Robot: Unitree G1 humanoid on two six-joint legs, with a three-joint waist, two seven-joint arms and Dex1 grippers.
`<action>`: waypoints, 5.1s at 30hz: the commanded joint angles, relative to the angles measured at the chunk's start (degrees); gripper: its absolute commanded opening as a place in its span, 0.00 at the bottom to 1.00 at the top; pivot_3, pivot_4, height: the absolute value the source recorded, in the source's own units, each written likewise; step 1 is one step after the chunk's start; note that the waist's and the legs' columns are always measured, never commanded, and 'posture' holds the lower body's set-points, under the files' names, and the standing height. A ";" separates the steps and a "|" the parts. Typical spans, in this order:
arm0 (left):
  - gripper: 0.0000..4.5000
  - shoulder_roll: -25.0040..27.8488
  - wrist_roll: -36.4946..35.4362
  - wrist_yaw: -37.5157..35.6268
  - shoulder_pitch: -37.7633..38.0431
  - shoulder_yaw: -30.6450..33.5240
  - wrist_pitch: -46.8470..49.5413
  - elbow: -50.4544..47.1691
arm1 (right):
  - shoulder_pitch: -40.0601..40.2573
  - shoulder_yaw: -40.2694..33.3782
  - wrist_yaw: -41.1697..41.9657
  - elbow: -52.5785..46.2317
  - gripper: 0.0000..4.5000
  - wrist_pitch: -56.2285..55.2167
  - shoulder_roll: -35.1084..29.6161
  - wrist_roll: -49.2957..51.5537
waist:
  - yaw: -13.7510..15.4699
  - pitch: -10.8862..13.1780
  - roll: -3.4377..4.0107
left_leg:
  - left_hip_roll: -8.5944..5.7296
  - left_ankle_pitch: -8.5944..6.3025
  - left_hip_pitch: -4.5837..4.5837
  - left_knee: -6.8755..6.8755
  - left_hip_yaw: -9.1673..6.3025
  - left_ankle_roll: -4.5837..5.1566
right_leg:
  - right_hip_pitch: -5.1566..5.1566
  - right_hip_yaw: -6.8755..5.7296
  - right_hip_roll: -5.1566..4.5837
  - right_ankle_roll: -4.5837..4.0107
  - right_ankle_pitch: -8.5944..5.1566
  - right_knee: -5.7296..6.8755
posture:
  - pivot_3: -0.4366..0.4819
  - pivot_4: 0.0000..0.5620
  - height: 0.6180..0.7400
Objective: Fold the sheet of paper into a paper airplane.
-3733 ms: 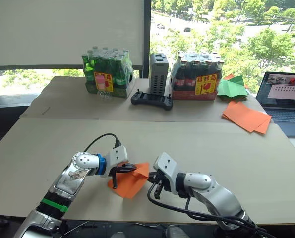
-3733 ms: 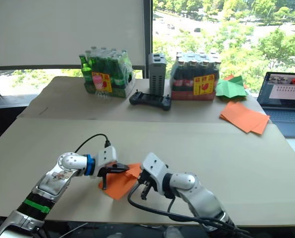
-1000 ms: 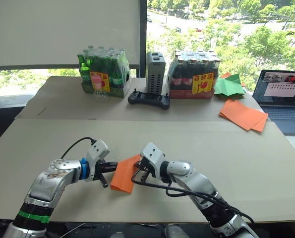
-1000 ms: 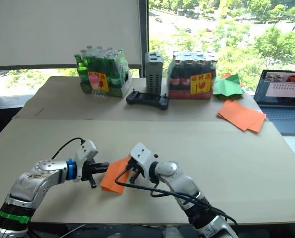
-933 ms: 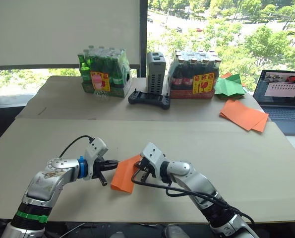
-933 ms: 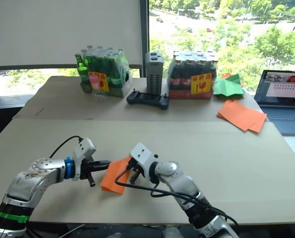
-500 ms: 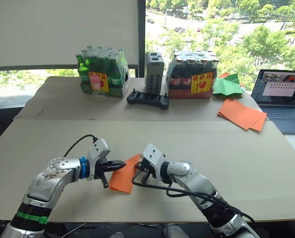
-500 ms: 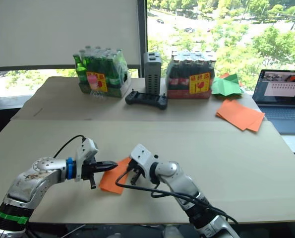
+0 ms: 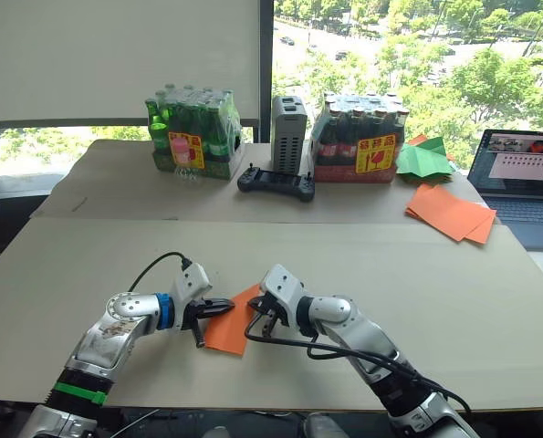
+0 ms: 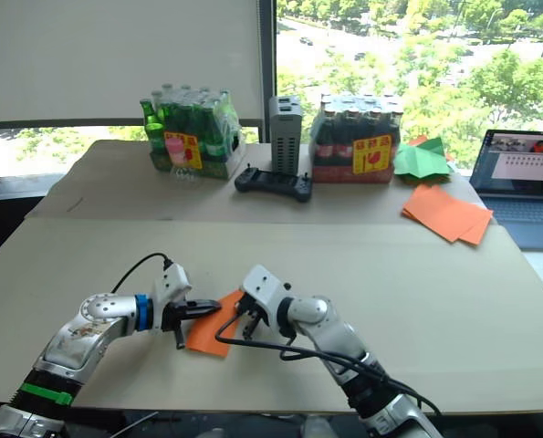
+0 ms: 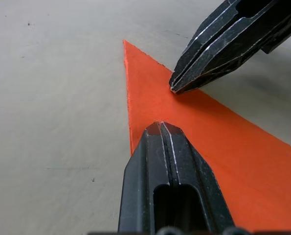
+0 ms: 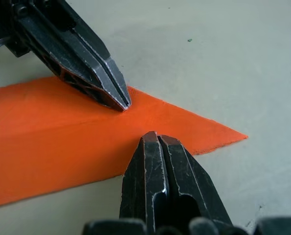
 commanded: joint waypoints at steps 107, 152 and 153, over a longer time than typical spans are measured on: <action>0.01 1.06 4.16 -0.40 1.07 -2.73 1.00 0.21 | -0.29 1.18 1.93 5.25 0.00 3.64 -0.28 -3.48 | -0.90 -0.23 0.29 | 0.06 0.00 1.34 -0.02 0.04 0.00 | 1.25 0.07 0.07 0.50 -0.34 -0.07 | 0.48 0.27 0.94; 0.58 -5.58 18.07 -28.50 -37.08 -11.27 -78.25 56.73 | 9.72 -6.81 -5.82 -26.43 0.00 13.24 -6.02 2.50 | 0.23 0.12 -0.10 | -0.04 0.01 -0.71 0.17 0.03 0.02 | -0.57 0.00 0.01 0.09 0.02 -0.08 | 0.48 0.27 0.94; 0.51 -5.71 17.92 -28.85 -37.27 -11.31 -78.52 57.00 | 9.71 -6.83 -5.90 -26.47 0.00 13.26 -6.05 2.56 | 0.24 0.12 -0.10 | -0.05 0.01 -0.71 0.22 0.02 0.02 | -0.57 0.00 0.01 0.10 0.01 -0.05 | 0.48 0.27 0.94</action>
